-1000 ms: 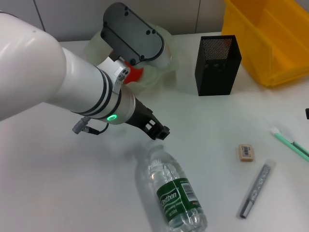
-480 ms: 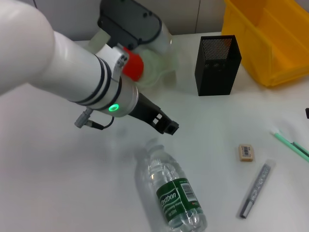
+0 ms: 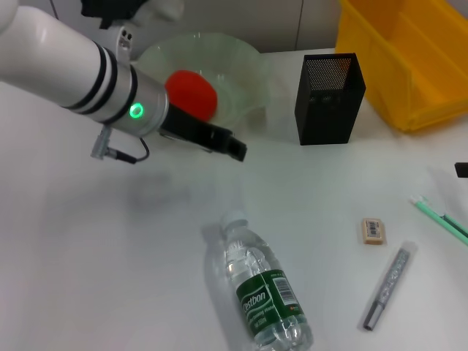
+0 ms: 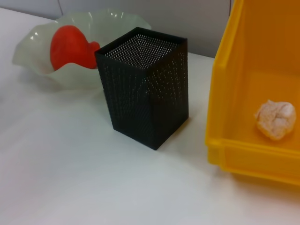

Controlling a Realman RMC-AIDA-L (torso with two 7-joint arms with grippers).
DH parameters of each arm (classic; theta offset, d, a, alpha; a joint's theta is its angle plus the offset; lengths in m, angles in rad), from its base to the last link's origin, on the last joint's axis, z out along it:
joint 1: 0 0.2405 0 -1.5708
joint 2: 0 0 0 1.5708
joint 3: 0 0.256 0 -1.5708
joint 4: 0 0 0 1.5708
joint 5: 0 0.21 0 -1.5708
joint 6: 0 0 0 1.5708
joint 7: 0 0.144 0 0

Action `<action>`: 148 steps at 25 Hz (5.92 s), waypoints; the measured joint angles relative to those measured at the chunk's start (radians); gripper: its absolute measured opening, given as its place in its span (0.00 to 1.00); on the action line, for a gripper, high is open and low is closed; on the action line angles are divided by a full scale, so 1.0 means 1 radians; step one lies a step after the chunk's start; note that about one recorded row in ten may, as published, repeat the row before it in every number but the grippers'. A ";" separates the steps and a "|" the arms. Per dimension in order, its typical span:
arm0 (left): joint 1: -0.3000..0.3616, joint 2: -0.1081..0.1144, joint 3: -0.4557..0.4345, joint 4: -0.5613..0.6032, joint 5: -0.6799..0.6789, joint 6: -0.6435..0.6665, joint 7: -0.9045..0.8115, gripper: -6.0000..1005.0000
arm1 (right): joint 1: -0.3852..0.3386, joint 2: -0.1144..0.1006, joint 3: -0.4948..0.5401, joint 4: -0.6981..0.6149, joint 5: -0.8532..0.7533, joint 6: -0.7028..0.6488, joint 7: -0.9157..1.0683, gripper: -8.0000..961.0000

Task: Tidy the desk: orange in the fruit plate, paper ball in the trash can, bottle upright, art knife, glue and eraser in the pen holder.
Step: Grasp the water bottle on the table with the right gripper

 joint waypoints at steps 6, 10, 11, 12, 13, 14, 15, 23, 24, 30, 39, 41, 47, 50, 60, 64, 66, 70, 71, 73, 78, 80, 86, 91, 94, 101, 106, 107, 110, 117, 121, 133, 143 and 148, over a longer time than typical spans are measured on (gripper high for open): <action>-0.047 -0.001 -0.100 -0.034 0.011 -0.014 -0.003 0.55 | 0.021 -0.012 0.000 0.008 -0.003 0.006 -0.009 0.65; -0.088 -0.001 -0.158 -0.063 0.012 0.008 -0.004 0.54 | 0.039 -0.026 0.000 0.009 -0.003 0.010 -0.009 0.65; -0.155 0.001 -0.237 -0.126 0.047 0.025 -0.004 0.54 | 0.043 -0.029 0.000 0.011 -0.003 0.012 -0.010 0.65; -0.185 0.001 -0.273 -0.159 0.074 0.020 -0.004 0.54 | 0.049 -0.034 0.000 0.012 -0.003 0.016 -0.010 0.65; -0.185 0.001 -0.273 -0.159 0.074 0.020 -0.004 0.54 | 0.049 -0.034 0.000 0.012 -0.003 0.016 -0.010 0.65; -0.211 0.001 -0.293 -0.192 0.100 0.006 -0.004 0.54 | 0.052 -0.037 0.000 0.013 -0.003 0.016 -0.010 0.65; -0.232 0.001 -0.309 -0.223 0.134 -0.003 -0.004 0.54 | 0.054 -0.039 0.000 0.013 -0.005 0.016 -0.010 0.65; -0.337 -0.002 -0.398 -0.312 0.409 -0.033 -0.005 0.52 | 0.072 -0.045 0.000 0.030 -0.020 0.030 -0.001 0.65; -0.348 -0.002 -0.425 -0.321 0.455 -0.034 -0.005 0.51 | 0.074 -0.046 0.000 0.033 -0.022 0.032 -0.001 0.65; -0.372 0.004 -0.498 -0.362 0.533 -0.032 -0.006 0.51 | 0.083 -0.052 0.000 0.040 -0.031 0.042 0.000 0.65; -0.235 0.011 -0.522 -0.153 0.429 -0.024 0.045 0.50 | 0.101 -0.061 0.001 0.073 -0.038 0.069 0.003 0.65; -0.204 0.015 -0.531 -0.123 0.328 -0.024 0.108 0.50 | 0.103 -0.061 0.001 0.078 -0.038 0.072 0.008 0.65; -0.094 0.055 -0.576 -0.095 -0.141 0.005 0.514 0.50 | 0.118 -0.059 0.000 0.095 -0.036 0.094 0.052 0.65; -0.084 0.070 -0.576 -0.100 -0.206 0.031 0.594 0.49 | 0.120 -0.058 0.000 0.096 -0.036 0.094 0.070 0.65; -0.123 0.094 -0.543 -0.067 -0.050 0.261 0.877 0.45 | 0.124 -0.041 0.010 0.093 -0.028 0.119 0.176 0.65; -0.160 0.076 -0.527 -0.052 0.174 0.317 0.909 0.45 | 0.114 -0.007 0.010 0.081 0.003 0.125 0.184 0.65; -0.175 0.064 -0.511 -0.058 0.286 0.329 0.906 0.45 | 0.111 0.007 0.010 0.075 0.014 0.130 0.184 0.65; -0.183 0.033 -0.444 -0.071 0.522 0.293 0.824 0.45 | 0.111 0.014 0.006 0.078 0.017 0.141 0.177 0.65; -0.182 0.033 -0.433 -0.073 0.532 0.284 0.802 0.45 | 0.112 0.015 0.004 0.080 0.017 0.145 0.172 0.65; -0.174 0.049 -0.390 -0.089 0.542 0.239 0.698 0.45 | 0.116 0.015 0.002 0.081 0.018 0.150 0.161 0.65; -0.181 0.103 -0.387 -0.198 0.542 0.162 0.512 0.42 | 0.132 0.013 0.001 0.090 0.020 0.154 0.135 0.65; -0.166 0.111 -0.503 -0.183 0.537 0.131 0.468 0.42 | 0.140 0.010 0.001 0.100 0.020 0.158 0.124 0.65; -0.136 0.109 -0.897 -0.152 0.426 0.080 0.502 0.42 | 0.161 0.004 0.001 0.129 0.019 0.166 0.095 0.65; -0.004 0.142 -0.980 -0.162 -0.045 0.053 0.694 0.42 | 0.168 -0.002 -0.012 0.134 0.017 0.170 0.094 0.65; 0.056 0.161 -0.955 -0.169 -0.262 0.097 0.805 0.43 | 0.173 -0.006 -0.022 0.141 0.019 0.170 0.094 0.65; 0.130 0.163 -0.731 0.057 -0.303 0.250 0.630 0.43 | 0.178 -0.007 -0.026 0.143 0.015 0.174 0.093 0.65; 0.144 0.130 -0.556 0.275 -0.103 0.314 0.389 0.43 | 0.180 -0.008 -0.035 0.147 0.015 0.173 0.075 0.65; 0.135 0.105 -0.521 0.313 0.001 0.344 0.316 0.43 | 0.180 -0.007 -0.040 0.153 0.014 0.175 0.069 0.65; 0.124 0.070 -0.507 0.327 0.092 0.374 0.272 0.44 | 0.180 -0.007 -0.049 0.160 0.013 0.183 0.064 0.65; 0.088 0.013 -0.433 0.287 0.245 0.460 0.112 0.47 | 0.181 -0.007 -0.069 0.190 0.012 0.208 0.036 0.65; 0.074 0.013 -0.393 0.249 0.241 0.467 0.061 0.47 | 0.181 -0.007 -0.087 0.201 0.012 0.232 0.027 0.65; 0.000 0.004 -0.388 0.116 0.244 0.488 -0.001 0.47 | 0.185 -0.017 -0.155 0.202 0.007 0.238 0.017 0.65; -0.083 -0.001 -0.393 -0.135 0.154 0.382 -0.004 0.47 | 0.205 -0.018 -0.208 0.207 0.007 0.243 0.009 0.65; -0.125 -0.001 -0.396 -0.192 0.156 0.372 -0.006 0.47 | 0.206 -0.018 -0.209 0.202 0.007 0.243 0.005 0.65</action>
